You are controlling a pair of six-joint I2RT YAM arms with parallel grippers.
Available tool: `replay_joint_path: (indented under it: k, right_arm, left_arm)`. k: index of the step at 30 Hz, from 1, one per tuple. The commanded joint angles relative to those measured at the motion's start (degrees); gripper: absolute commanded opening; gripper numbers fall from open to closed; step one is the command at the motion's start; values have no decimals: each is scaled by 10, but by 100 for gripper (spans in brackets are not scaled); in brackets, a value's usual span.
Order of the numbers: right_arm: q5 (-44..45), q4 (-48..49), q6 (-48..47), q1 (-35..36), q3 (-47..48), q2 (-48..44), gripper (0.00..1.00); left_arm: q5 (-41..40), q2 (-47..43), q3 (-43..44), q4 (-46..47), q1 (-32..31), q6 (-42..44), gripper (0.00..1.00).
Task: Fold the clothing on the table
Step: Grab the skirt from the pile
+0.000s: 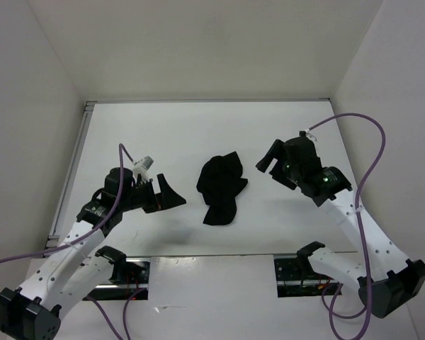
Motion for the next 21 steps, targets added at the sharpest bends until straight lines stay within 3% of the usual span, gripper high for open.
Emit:
replay_joint_path:
  k: [1,8,18,21]
  right_arm:
    - [-80,51,-3,1,-29,74,89]
    - [-172,173,-27,20,-40,306,87]
    - [-210,225,-15,20,55,430,85]
    - [-210,238,-5,25,60,463,79]
  left_arm:
    - [3,26,34,15,-1,27,100]
    - [14,47,34,22,-1,27,100]
    - [8,0,18,5,-1,21,100]
    - [3,-5,18,0,-1,21,100]
